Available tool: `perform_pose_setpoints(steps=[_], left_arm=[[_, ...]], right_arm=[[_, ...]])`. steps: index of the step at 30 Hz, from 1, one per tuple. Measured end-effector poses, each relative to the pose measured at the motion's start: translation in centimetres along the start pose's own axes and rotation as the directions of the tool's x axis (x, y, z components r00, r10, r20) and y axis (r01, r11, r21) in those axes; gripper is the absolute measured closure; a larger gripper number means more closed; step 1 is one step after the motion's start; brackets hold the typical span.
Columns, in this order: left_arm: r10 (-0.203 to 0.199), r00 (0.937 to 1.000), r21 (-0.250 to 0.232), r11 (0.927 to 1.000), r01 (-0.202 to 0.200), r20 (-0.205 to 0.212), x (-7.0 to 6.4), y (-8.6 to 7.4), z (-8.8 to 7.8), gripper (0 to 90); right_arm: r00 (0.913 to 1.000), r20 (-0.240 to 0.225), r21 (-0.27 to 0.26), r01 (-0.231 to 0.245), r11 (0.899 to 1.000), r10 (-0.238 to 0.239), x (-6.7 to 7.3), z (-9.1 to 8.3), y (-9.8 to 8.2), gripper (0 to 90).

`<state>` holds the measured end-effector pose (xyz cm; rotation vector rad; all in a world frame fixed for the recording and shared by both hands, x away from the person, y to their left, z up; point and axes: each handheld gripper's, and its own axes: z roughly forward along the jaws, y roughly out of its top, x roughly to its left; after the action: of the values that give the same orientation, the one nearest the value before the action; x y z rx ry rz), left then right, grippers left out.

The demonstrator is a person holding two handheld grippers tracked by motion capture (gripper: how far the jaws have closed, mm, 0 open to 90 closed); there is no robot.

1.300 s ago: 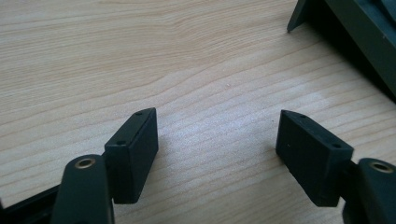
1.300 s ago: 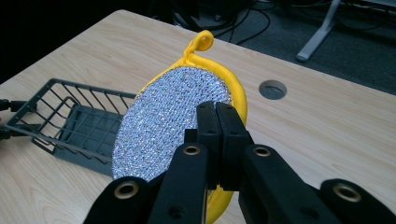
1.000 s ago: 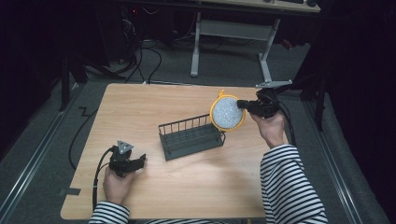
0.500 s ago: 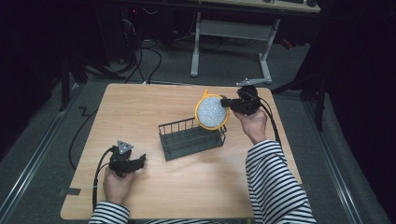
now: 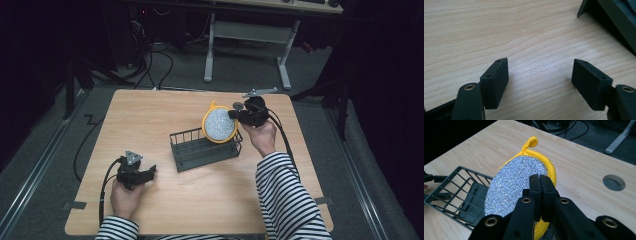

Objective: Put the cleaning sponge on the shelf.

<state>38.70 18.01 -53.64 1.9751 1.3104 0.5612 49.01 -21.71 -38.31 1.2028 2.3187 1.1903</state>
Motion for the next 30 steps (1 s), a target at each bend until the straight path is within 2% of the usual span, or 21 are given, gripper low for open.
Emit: perform_pose_setpoints(steps=[10, 17, 24, 30], left_arm=[[0.001, 1.0, 0.001, 1.0, -0.001, 0.0, 0.0, 0.0, 0.0, 30.4], [-0.002, 1.0, -0.001, 1.0, 0.002, 0.001, 0.0, 0.0, 0.0, 30.4], [-0.002, 1.0, -0.001, 1.0, 0.002, 0.002, 0.0, 0.0, 0.0, 30.3], [-0.006, 1.0, -0.002, 1.0, 0.006, 0.006, 0.1, 0.0, 0.0, 30.2]], right_arm=[[0.9997, 0.012, 0.035, 0.02, 0.999, -0.02, -0.3, 0.8, -1.2, 89.6], [0.9976, 0.049, 0.05, 0.047, 0.998, -0.049, -0.2, 1.2, -1.4, 89.5], [0.9961, 0.062, 0.024, 0.061, 0.998, -0.062, 0.1, 1.2, -1.3, 89.5], [0.9958, 0.058, 0.067, 0.066, 0.996, -0.07, 0.0, 1.8, -1.7, 89.3]])
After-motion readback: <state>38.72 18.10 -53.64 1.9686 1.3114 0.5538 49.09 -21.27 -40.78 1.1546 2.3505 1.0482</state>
